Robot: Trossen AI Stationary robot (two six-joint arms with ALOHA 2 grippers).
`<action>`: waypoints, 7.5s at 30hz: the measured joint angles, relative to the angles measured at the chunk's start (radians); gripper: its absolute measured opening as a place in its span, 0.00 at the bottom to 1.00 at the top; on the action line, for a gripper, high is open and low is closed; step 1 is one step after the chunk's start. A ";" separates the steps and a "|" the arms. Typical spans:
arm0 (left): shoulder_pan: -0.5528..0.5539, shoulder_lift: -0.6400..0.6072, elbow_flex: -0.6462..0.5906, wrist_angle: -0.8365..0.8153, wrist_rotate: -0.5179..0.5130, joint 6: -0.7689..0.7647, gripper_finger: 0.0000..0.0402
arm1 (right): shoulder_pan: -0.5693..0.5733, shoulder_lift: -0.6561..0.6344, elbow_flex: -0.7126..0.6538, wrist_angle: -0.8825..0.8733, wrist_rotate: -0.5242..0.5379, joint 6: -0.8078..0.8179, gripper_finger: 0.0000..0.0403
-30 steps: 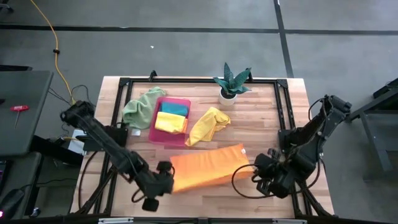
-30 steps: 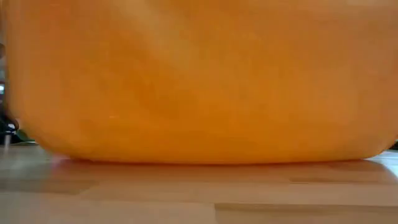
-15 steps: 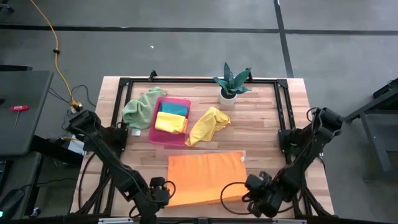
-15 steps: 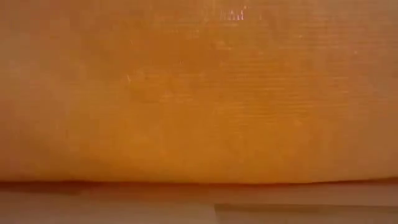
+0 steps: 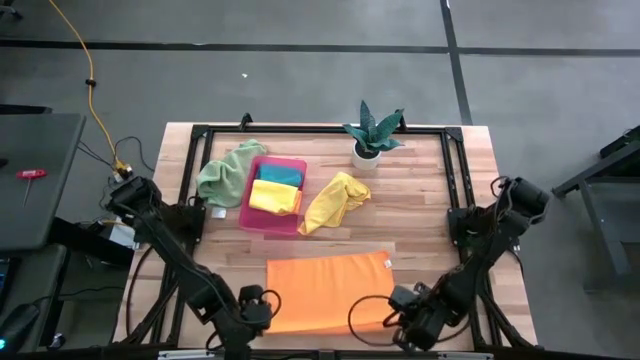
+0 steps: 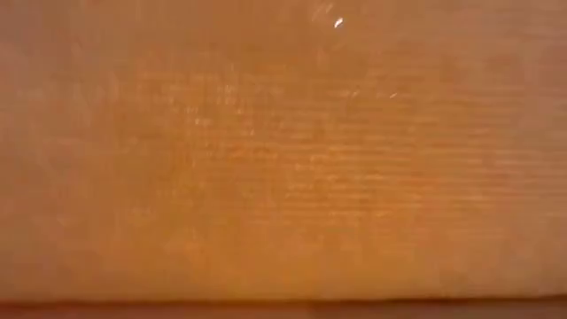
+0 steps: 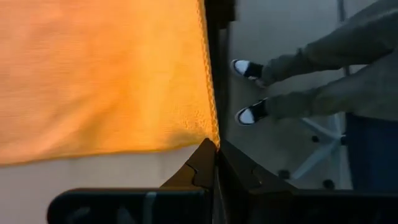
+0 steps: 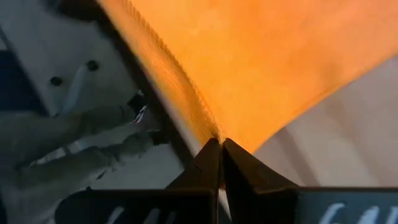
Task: Fold microfiber towels
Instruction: Fold the orange microfiber cloth
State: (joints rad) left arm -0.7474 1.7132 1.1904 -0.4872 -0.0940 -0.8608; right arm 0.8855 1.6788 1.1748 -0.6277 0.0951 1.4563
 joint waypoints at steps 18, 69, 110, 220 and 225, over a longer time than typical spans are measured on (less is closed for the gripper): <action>0.161 -0.002 0.000 -0.337 -0.157 0.028 0.00 | -0.215 -0.015 0.000 -0.341 0.125 0.000 0.00; 0.149 0.000 -0.133 -0.281 -0.315 -0.193 0.02 | -0.342 0.016 -0.111 -0.237 0.092 0.009 0.00; -0.013 -0.178 -0.131 -0.261 -0.621 -0.208 0.42 | -0.259 -0.145 -0.197 -0.210 0.167 -0.255 0.51; 0.160 -0.034 -0.231 -0.095 -0.447 -0.327 0.30 | -0.493 -0.147 -0.372 0.007 0.140 -0.827 0.00; 0.165 -0.044 -0.230 -0.236 -0.468 -0.481 0.28 | -0.493 -0.147 -0.372 0.009 0.140 -0.827 0.00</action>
State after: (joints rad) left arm -0.5819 1.6695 0.9607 -0.7233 -0.5623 -1.3418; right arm 0.3923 1.5322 0.8032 -0.6190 0.2348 0.6292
